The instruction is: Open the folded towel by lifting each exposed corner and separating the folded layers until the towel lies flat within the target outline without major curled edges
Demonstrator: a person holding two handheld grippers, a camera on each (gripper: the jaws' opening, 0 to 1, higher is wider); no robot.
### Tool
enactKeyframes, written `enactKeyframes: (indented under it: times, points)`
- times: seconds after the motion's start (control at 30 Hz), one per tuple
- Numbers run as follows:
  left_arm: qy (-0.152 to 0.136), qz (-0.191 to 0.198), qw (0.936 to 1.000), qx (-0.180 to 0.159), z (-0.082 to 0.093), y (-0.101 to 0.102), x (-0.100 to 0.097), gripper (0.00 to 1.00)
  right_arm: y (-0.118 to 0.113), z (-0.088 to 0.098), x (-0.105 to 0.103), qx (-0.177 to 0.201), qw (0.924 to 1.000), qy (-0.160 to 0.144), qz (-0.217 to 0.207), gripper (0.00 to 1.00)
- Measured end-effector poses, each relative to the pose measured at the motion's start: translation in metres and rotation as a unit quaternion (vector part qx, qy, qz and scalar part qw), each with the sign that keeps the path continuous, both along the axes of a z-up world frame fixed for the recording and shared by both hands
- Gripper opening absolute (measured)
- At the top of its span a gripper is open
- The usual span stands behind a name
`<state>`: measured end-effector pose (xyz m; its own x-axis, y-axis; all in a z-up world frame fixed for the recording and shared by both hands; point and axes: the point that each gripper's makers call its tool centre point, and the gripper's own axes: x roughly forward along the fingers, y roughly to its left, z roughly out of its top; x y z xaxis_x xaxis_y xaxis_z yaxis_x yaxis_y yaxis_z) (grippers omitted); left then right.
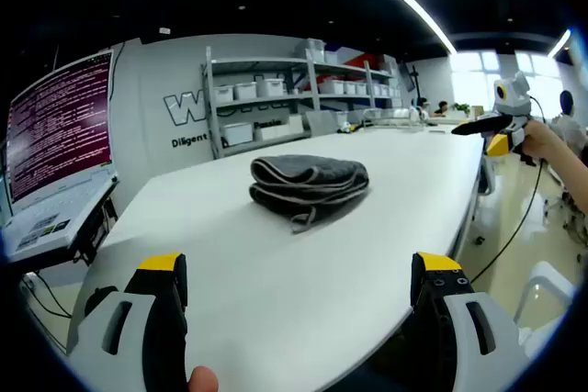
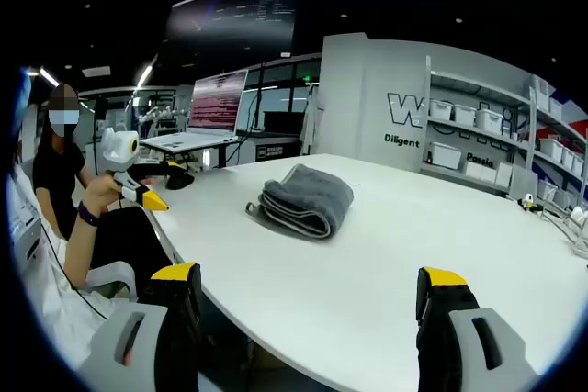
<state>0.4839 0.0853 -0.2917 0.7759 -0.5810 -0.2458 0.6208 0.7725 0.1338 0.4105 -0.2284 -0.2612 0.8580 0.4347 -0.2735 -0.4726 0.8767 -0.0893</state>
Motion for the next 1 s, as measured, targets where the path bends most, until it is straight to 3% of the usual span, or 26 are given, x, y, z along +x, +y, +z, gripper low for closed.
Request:
enactKeyframes:
  times: [0.73, 1.0]
  points:
    - [0.000, 0.002, 1.0000, 0.002, -0.002, 0.000, -0.001, 1.00, -0.005, -0.006, 0.001, -0.003, 1.0000, 0.006, -0.006, 0.99]
    - [0.001, 0.004, 1.0000, 0.001, -0.005, -0.001, -0.002, 1.00, 0.003, 0.006, 0.021, -0.045, 0.9990, -0.002, 0.004, 0.99]
